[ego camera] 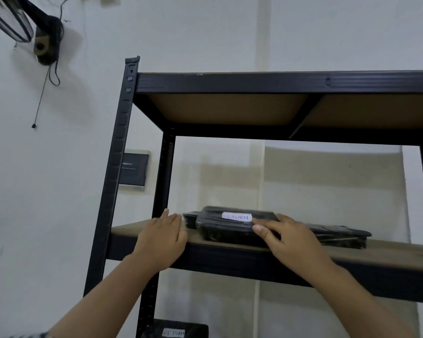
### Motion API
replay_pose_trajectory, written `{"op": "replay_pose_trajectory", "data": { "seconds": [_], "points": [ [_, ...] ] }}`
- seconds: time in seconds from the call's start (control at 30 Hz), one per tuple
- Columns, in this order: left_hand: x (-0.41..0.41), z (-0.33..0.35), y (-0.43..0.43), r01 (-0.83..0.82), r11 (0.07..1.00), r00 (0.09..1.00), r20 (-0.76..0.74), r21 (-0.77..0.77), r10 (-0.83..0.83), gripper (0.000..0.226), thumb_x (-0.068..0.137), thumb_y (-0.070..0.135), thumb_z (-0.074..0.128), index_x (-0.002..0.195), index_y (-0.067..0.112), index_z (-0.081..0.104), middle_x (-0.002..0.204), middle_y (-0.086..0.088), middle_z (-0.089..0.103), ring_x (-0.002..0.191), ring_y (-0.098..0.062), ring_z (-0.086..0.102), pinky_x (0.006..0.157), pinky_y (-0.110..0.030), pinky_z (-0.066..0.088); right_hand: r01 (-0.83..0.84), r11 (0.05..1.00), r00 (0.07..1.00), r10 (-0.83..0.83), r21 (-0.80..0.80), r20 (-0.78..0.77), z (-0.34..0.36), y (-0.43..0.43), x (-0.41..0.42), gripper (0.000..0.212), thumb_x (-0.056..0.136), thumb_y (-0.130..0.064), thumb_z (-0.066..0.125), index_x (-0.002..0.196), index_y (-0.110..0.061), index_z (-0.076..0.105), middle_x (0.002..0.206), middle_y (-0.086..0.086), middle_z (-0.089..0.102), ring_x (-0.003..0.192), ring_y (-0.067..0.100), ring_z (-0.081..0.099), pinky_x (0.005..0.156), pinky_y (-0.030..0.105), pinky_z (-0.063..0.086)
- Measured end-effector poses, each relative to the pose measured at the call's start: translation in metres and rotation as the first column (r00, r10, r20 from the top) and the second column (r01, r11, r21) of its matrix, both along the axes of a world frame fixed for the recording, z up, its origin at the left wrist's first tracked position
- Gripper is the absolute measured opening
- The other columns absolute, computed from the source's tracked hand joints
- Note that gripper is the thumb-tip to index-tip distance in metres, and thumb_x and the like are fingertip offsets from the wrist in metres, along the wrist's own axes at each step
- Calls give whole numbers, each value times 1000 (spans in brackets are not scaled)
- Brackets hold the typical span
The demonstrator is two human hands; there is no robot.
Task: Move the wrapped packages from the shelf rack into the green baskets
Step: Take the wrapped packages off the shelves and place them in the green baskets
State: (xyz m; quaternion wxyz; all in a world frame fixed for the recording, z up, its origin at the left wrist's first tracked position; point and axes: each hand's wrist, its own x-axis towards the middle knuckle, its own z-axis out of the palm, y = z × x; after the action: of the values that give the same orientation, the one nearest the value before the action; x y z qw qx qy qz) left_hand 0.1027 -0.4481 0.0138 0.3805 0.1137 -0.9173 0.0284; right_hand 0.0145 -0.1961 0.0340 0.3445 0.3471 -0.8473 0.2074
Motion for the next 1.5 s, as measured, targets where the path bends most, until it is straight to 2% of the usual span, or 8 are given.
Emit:
{"op": "replay_pose_trajectory", "data": {
  "seconds": [0.07,0.3,0.43,0.7,0.87,1.0,1.13,1.5],
  "points": [
    [1,7,-4,23,999,997,70,-35,-21,58,92,32,14,143,7,27,152,-5,28,142,-17,9,113,-34,15,6,998,998,-9,68,55,12,5,3,50,88,-64,30,114,-38,64,105,-5,68,96,16,60,79,28,46],
    [-7,24,-19,163,986,964,207,35,-166,56,93,40,29,146,22,25,153,-3,23,140,-18,18,112,-34,17,-55,941,952,-52,333,303,75,-10,8,56,88,-69,28,115,-32,60,126,-5,58,112,16,52,99,37,42],
    [-13,21,-22,149,989,977,152,20,-150,50,95,41,29,143,27,33,148,4,36,131,-13,35,104,-28,29,-103,925,936,-34,366,351,106,-50,-5,55,96,-55,32,137,-21,43,147,0,39,130,21,39,106,36,32],
    [-21,12,-30,197,980,977,79,10,-197,51,92,44,27,137,26,44,140,6,47,126,-10,39,102,-26,30,14,818,783,-367,575,503,101,-98,-55,61,98,-53,18,151,-23,10,154,17,22,124,38,45,102,46,38],
    [-19,12,-30,215,977,975,51,6,-215,60,85,46,22,135,24,45,138,4,49,123,-12,43,99,-27,34,52,916,670,-328,399,666,89,-105,-88,70,91,-61,39,143,-14,32,123,13,48,91,22,49,85,33,42],
    [-17,11,-27,219,976,975,40,-11,-219,49,93,39,29,136,22,45,141,2,46,126,-13,40,101,-27,30,53,966,668,-222,252,710,82,-108,-98,51,88,-44,60,132,-19,52,121,4,52,98,17,51,74,25,40],
    [-20,10,-30,207,978,978,38,-17,-207,51,92,40,29,137,22,44,142,3,45,126,-13,39,102,-28,30,14,999,630,-38,38,776,84,-106,-95,45,83,-20,71,126,-17,59,86,2,50,66,13,40,52,19,35],
    [-27,5,-35,225,974,974,2,23,-225,66,80,49,18,135,26,46,134,5,52,118,-12,46,96,-30,39,-75,955,653,265,-288,710,90,-103,-86,49,76,4,71,120,-12,57,101,14,59,70,25,58,53,35,56]
  ]
}}
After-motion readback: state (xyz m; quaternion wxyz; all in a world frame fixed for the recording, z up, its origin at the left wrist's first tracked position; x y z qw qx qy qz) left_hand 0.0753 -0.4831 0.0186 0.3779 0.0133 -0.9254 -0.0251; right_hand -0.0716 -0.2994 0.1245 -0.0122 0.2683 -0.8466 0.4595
